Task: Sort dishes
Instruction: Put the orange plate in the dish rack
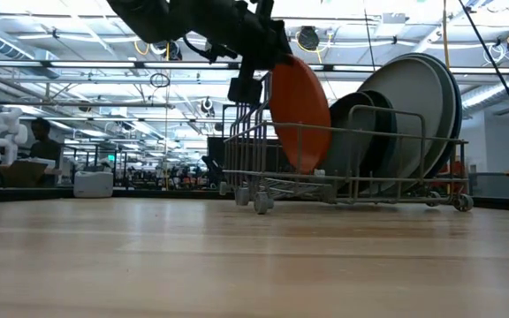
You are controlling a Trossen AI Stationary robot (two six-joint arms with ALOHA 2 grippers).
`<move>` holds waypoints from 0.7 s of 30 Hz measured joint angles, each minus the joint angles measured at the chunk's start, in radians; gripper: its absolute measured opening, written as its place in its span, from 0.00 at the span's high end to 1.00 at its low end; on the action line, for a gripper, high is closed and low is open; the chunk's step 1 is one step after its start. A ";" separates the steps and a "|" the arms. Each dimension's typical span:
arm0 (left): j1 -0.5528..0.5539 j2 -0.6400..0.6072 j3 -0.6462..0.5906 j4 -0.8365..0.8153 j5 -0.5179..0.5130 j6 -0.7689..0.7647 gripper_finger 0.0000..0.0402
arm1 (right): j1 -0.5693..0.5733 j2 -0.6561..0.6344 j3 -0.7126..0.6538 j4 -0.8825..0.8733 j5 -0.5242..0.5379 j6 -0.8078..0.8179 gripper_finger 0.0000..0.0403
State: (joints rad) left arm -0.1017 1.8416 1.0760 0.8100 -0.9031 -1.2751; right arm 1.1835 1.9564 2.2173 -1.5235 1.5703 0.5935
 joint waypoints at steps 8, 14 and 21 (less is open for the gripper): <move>0.003 0.002 0.009 0.102 0.043 0.050 1.00 | -0.003 0.000 0.000 0.000 0.000 -0.002 0.62; 0.004 0.001 0.010 0.082 0.058 0.050 1.00 | -0.014 0.000 0.000 0.000 0.000 -0.003 0.62; 0.003 0.001 0.010 0.058 0.058 0.050 1.00 | -0.024 0.000 0.000 0.000 0.000 -0.003 0.62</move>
State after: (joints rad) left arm -0.0982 1.8427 1.0863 0.8676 -0.8455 -1.2247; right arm 1.1595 1.9568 2.2173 -1.5238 1.5701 0.5907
